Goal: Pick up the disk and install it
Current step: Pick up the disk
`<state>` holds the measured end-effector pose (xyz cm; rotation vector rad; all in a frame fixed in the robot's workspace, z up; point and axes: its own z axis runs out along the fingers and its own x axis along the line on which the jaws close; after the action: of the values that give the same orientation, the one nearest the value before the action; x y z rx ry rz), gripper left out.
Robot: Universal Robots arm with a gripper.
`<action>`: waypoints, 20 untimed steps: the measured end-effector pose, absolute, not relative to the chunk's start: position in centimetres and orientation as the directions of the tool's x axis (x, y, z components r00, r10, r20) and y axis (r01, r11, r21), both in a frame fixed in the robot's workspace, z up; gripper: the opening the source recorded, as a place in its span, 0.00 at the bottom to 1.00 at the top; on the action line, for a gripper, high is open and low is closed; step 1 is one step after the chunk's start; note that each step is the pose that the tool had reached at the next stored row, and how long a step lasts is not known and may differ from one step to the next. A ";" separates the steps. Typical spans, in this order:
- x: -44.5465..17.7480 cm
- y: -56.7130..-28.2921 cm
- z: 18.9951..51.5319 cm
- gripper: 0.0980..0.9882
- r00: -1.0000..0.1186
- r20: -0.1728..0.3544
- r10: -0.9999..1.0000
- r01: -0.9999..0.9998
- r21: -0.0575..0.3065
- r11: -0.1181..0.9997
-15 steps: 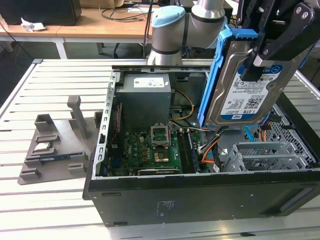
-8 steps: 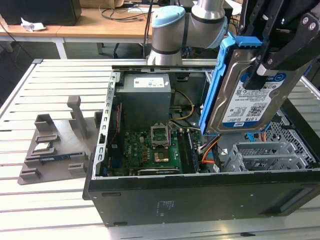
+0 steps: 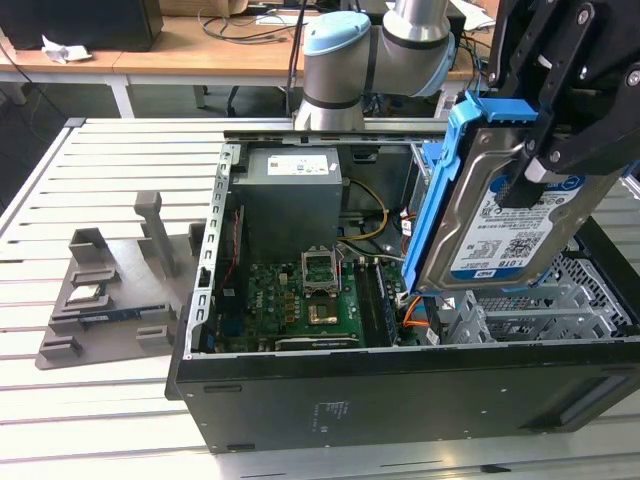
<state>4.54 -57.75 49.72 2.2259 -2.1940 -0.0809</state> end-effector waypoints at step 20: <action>4.5 -61.8 48.9 0.30 0.014 -0.026 -1.000 -0.999 0.047 -0.015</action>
<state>4.54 -61.78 48.92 2.2260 -2.1939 -0.0809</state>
